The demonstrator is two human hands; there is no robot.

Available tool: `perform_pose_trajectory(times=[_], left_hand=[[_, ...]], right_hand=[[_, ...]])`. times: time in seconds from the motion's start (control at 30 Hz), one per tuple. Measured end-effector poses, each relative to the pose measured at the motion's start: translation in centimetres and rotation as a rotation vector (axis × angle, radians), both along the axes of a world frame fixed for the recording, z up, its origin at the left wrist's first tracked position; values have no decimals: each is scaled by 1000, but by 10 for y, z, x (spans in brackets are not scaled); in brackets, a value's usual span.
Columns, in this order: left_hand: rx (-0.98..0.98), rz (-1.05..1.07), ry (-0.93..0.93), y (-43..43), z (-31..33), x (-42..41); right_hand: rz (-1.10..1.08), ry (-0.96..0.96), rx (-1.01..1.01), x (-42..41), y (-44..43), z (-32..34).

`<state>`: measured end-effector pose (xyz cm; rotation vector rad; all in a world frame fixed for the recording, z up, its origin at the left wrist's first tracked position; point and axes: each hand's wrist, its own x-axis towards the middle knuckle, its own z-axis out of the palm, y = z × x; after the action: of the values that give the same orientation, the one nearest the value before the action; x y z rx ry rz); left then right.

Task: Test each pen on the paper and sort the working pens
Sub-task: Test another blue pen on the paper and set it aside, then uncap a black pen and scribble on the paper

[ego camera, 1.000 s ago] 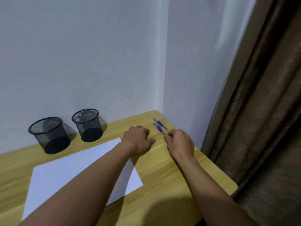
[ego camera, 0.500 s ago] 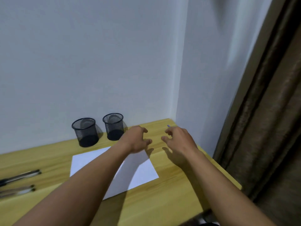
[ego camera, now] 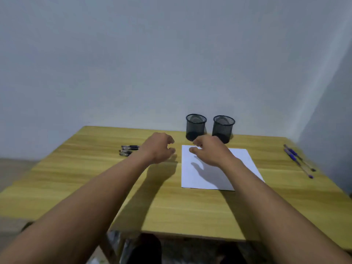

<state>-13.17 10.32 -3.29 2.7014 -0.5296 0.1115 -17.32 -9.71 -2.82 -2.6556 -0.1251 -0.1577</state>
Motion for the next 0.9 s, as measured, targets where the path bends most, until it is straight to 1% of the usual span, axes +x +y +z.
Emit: perform_pose_trajectory(times=[0.2,0.33,0.47,0.53,0.63,0.73,0.9], left_hand=[[14,194,2,86,-21,-4],[17,252,-9,117,-36,-6],[30,281,4,132,-51,-5],[42,282,-23,135,-55,-4],[91,268,-67,138,-55,-1],[164,267,-67,142,-56,2],[185,258,-95,145,-58,3]], right_hand=[[150,42,-20,19,92,-25],[180,7,-67,23,129,-46],[208,-39,-153,28,144,-60],[227,-64,-182,32,147,-64],[229,-84,-200,36,149,-68],[220,-62,-218,39,152,-73],[217,-107,-212,42,153,-77]])
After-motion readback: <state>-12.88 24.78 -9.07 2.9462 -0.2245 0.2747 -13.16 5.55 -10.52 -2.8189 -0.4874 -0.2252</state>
